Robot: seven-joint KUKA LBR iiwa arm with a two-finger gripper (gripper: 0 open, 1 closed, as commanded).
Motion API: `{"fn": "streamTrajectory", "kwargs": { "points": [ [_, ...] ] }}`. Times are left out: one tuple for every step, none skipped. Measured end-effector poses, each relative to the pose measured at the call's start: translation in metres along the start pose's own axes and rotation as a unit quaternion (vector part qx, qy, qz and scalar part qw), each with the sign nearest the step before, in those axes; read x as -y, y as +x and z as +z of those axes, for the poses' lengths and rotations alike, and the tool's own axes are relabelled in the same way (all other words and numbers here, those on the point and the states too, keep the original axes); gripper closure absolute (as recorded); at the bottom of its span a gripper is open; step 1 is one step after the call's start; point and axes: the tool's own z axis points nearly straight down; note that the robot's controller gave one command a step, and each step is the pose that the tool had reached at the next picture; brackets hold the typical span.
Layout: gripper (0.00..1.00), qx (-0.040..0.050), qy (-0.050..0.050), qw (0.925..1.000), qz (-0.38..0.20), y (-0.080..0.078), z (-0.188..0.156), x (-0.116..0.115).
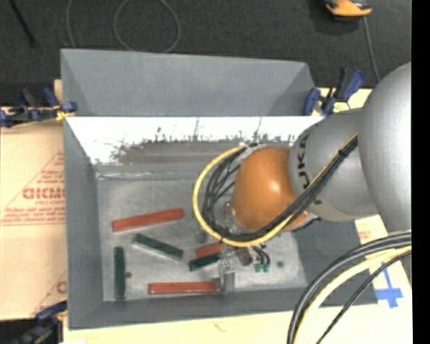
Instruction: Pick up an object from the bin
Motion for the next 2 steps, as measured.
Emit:
{"fn": "streamTrajectory", "kwargs": {
  "points": [
    [1.00,-0.0020,0.000,1.0000,0.002,0.000,-0.005,0.000],
    [1.00,0.0065,0.001,0.9999,0.008,-0.016,-0.166,0.003]
  ]
}}
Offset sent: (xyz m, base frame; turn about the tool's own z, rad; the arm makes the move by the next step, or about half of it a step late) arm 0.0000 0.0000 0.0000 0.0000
